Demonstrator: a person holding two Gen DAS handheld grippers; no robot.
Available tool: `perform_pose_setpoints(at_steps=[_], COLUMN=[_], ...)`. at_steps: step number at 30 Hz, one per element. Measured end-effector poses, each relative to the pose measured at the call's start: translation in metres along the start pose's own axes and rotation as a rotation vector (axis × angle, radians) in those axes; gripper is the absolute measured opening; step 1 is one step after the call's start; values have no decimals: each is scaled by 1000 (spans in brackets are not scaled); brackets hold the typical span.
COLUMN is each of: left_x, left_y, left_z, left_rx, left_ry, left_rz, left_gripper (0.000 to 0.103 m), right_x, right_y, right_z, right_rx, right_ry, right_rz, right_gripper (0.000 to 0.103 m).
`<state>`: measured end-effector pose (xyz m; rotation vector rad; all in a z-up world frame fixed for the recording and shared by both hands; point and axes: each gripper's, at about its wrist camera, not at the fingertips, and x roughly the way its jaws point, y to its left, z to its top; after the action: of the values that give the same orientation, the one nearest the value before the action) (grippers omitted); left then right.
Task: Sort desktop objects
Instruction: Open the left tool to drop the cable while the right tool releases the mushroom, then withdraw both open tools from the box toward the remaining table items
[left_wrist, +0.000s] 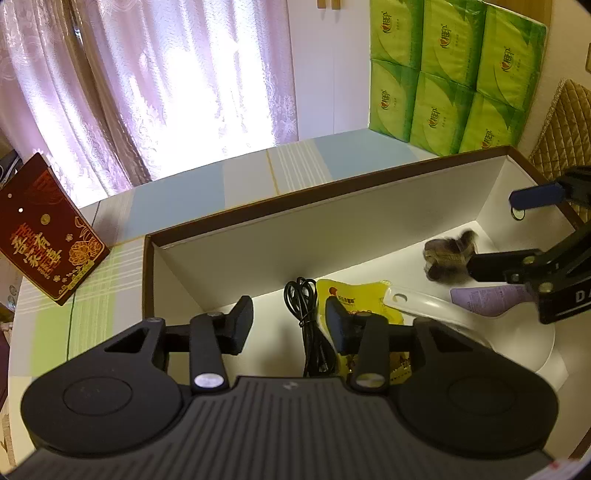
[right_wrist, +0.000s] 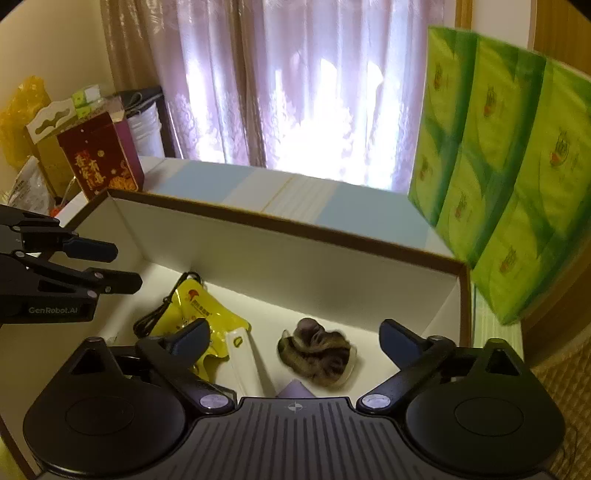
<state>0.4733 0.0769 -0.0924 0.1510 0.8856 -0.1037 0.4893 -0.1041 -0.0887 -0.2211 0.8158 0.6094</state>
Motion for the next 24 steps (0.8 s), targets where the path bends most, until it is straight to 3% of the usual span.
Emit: perform_pose_setpoints(at_steps=[2,4,6,11,17,24], left_x=[-3,-7,-12,-30,-55,-85], left_y=[1,1,2,0,-2,-1], left_z=[-1,-1,-1,0,-1,-4], left_rx=[-7,-11,-24,-38,-62,-94], left_ry=[-3,-4,-9,-39,-76,-101], left_rz=[0,2,1,-21,-40,-60], left_gripper=[46,55,72,90,101,102], right_x=[-3,-6,-10,-28,-55,-83], right_y=[0,-1,-2,0,2,7], right_z=[0,-2,-3,-8,-15,-21], right_rx=[7,11,4,-2,-1,9], right_ry=[-2,-4,-12,-49,-98,-119], right_rz=[2,4,-1,12,15,-6], right_gripper=[99,100,101,101,101,101])
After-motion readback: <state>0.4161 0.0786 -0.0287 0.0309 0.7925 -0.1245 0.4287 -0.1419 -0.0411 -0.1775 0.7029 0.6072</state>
